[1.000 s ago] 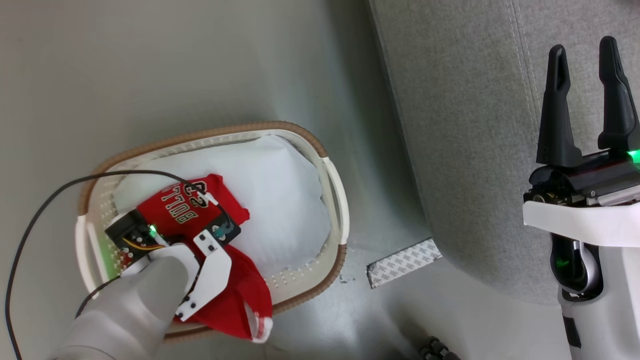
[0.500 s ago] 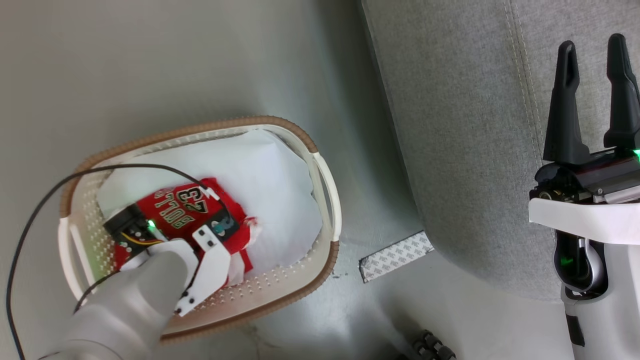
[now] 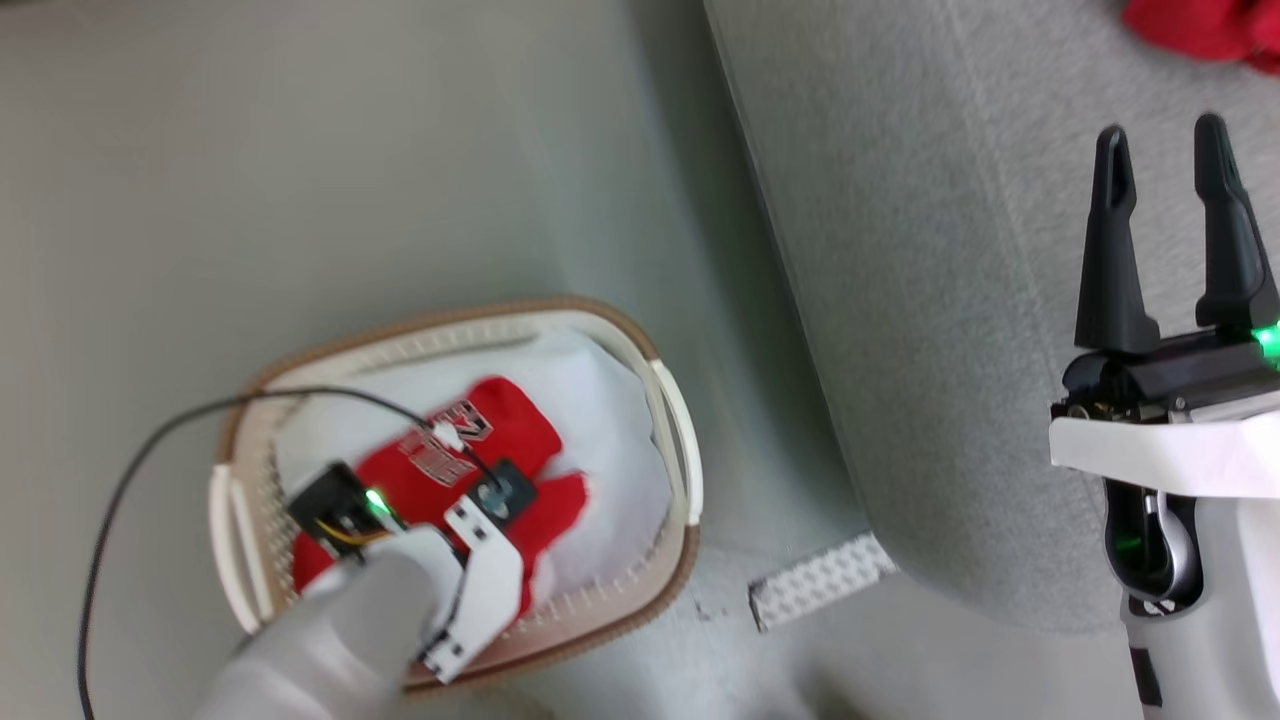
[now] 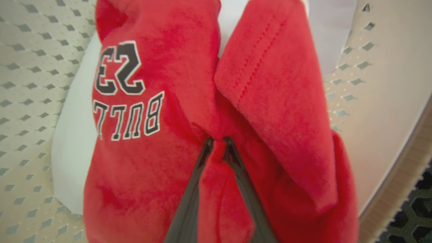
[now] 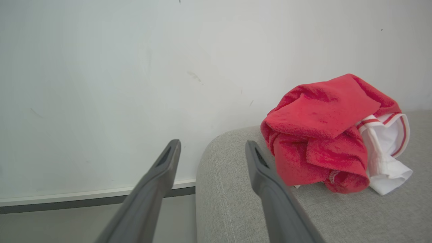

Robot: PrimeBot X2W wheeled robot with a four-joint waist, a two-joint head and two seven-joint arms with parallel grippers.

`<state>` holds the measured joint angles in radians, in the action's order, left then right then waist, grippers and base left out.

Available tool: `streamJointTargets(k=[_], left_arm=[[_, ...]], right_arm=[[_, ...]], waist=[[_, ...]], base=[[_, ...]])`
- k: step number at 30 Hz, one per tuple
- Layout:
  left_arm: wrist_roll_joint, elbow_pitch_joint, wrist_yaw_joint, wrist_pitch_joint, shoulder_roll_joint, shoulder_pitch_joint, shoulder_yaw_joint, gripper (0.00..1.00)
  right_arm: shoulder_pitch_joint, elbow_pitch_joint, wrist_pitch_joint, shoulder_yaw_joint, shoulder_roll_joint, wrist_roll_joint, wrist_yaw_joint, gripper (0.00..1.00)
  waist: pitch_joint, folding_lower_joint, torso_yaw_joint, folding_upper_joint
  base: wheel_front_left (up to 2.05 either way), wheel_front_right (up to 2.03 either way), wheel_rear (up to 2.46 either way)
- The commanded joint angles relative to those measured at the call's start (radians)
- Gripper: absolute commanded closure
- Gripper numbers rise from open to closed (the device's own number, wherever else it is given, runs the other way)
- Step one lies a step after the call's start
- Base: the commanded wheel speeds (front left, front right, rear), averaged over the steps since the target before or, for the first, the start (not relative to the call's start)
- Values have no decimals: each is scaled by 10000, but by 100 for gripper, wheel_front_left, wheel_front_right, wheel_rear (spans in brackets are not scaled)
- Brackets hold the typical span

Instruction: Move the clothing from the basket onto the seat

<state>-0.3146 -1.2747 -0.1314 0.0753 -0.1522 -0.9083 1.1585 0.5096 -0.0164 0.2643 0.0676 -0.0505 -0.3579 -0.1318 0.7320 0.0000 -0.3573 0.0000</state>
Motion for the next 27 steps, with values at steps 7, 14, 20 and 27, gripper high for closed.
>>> streamJointTargets(k=[7, 14, 20, 27], left_arm=[[-1186, 558, 20, -945, 568, 918, 126, 100], [-2102, 1048, 20, -1602, 888, 1237, 204, 100], [-2834, 1510, 20, -2290, 993, 1456, 61, 100], [-3821, 2465, 92, -2878, 997, 1663, -411, 100]], right_arm=[[-646, -352, -3, -271, -234, 346, 23, 0], [-1115, -680, -3, -191, -666, 179, 23, 0], [-1707, -920, -3, -256, -1043, 20, 23, 0], [-2447, -1184, -3, -149, -1355, -268, 23, 0]], waist=[[-2309, 0, 798, 0], [-3775, 0, 1309, 0], [-4957, 0, 1764, 0], [-6089, 0, 2159, 0]], base=[[0, 0, 0], [0, 0, 0], [0, 0, 0], [0, 0, 0]])
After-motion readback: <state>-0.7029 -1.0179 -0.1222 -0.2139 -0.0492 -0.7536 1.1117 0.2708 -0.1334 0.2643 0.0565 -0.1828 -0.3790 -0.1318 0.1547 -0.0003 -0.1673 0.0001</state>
